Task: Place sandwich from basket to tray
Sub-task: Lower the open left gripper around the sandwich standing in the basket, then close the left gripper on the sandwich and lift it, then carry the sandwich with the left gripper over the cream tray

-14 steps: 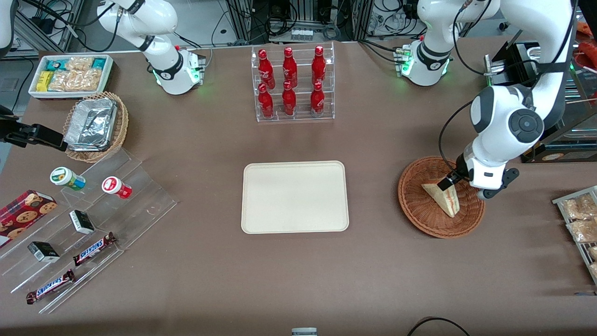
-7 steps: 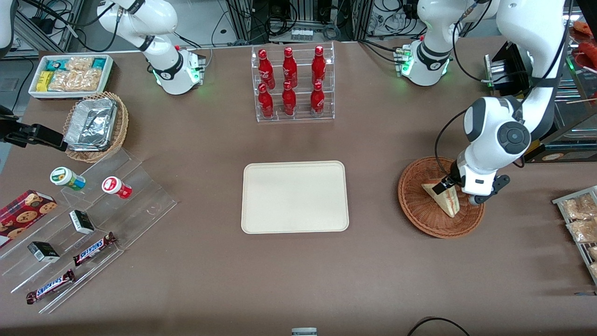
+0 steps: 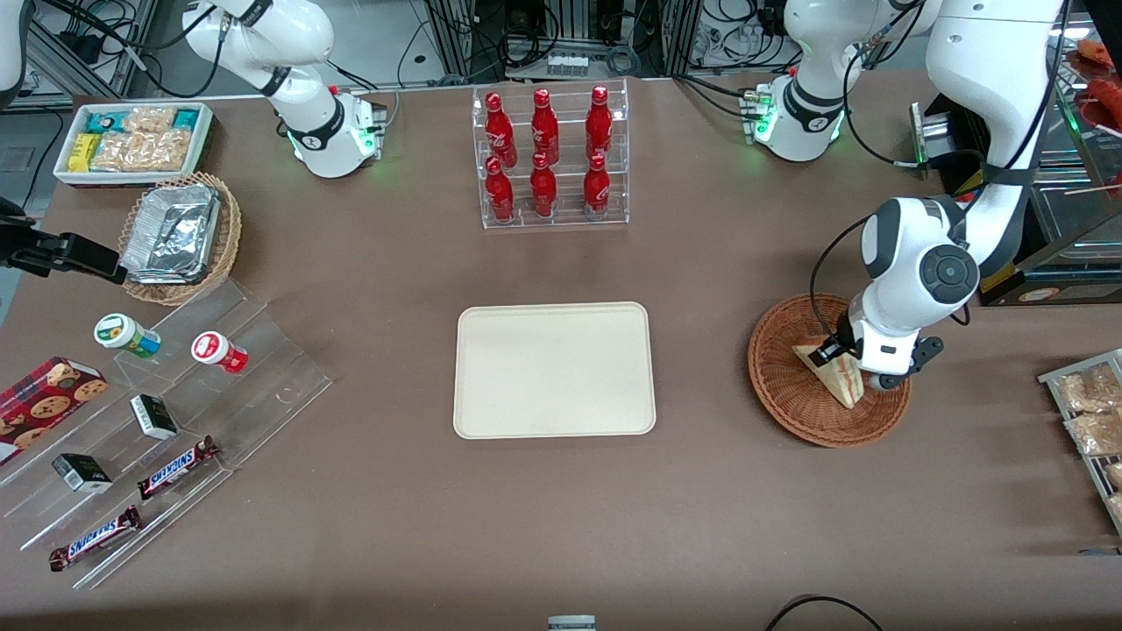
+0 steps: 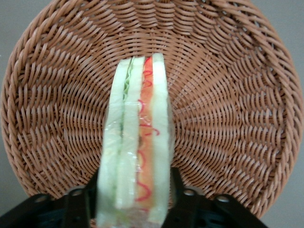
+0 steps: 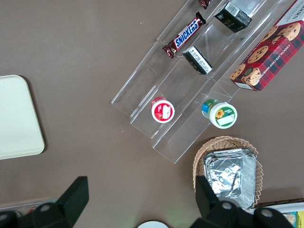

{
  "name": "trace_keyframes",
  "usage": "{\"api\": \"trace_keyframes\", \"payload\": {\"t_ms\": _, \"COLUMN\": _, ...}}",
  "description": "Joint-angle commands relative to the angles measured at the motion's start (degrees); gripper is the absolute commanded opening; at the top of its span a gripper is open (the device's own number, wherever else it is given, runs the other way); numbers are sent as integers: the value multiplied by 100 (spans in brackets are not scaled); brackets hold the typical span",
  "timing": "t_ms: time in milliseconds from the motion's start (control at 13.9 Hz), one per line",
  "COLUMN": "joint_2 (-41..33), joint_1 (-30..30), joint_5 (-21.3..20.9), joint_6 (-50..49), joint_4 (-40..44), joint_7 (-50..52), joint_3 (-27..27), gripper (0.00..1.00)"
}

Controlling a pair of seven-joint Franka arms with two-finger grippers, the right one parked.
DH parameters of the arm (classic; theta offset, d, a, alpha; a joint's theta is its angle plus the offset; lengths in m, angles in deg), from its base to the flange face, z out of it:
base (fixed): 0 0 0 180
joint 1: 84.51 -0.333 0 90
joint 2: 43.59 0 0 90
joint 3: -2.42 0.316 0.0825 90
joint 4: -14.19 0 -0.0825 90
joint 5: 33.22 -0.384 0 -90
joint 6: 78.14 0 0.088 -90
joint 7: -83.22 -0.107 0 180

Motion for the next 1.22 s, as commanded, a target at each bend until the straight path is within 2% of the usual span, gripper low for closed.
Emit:
{"api": "trace_keyframes", "payload": {"t_ms": 0, "joint_2": -85, "joint_1": 27, "joint_5": -434, "joint_6": -37, "joint_4": -105, "joint_7": 150, "joint_3": -1, "gripper": 0}}
{"api": "trace_keyframes", "payload": {"t_ms": 216, "joint_2": -252, "joint_1": 27, "joint_5": -876, "joint_6": -722, "joint_4": 70, "joint_7": 159, "joint_3": -54, "gripper": 0}}
{"api": "trace_keyframes", "payload": {"t_ms": 720, "joint_2": -384, "joint_1": 19, "joint_5": -789, "joint_6": -3007, "joint_4": 1642, "joint_7": 195, "joint_3": -1142, "gripper": 0}}
{"api": "trace_keyframes", "payload": {"t_ms": 936, "joint_2": -236, "joint_1": 18, "joint_5": -535, "joint_6": -3080, "joint_4": 2127, "joint_7": 107, "joint_3": -1713, "gripper": 0}}
{"api": "trace_keyframes", "payload": {"t_ms": 1152, "joint_2": 351, "joint_1": 18, "joint_5": -525, "joint_6": -2772, "joint_4": 2644, "joint_7": 71, "joint_3": -2363, "gripper": 0}}
